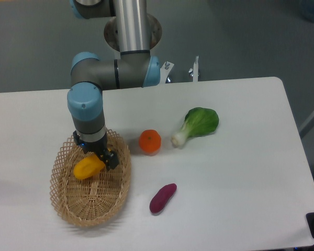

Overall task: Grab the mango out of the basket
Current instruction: 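Lower the gripper onto the yellow mango and close on it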

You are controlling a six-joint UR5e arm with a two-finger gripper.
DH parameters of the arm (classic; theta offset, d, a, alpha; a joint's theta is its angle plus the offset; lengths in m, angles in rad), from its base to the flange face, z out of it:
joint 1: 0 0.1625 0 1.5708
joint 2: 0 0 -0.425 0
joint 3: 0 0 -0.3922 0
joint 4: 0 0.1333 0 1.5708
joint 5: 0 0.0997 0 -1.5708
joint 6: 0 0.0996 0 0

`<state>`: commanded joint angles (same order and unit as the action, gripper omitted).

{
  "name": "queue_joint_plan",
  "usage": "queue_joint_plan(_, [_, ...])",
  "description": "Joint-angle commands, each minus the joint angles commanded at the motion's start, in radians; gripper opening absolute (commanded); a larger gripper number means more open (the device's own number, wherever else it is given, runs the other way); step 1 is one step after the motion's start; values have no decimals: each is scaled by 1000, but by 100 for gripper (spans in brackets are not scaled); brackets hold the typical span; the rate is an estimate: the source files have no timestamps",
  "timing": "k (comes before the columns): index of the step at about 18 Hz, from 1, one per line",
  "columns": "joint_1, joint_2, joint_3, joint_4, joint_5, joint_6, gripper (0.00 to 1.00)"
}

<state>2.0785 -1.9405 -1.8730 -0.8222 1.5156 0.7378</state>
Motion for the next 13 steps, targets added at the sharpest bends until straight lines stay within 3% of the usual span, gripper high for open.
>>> queue_joint_plan(7, [-8,-9,5,3,15,-21,100])
queue_joint_plan(8, [-8,-12,3,21,53,-21,96])
queue_joint_plan(11, [-28,-23,3,44,109,-28,72])
queue_joint_plan(13, [-29,-23,3,46,109,-26,66])
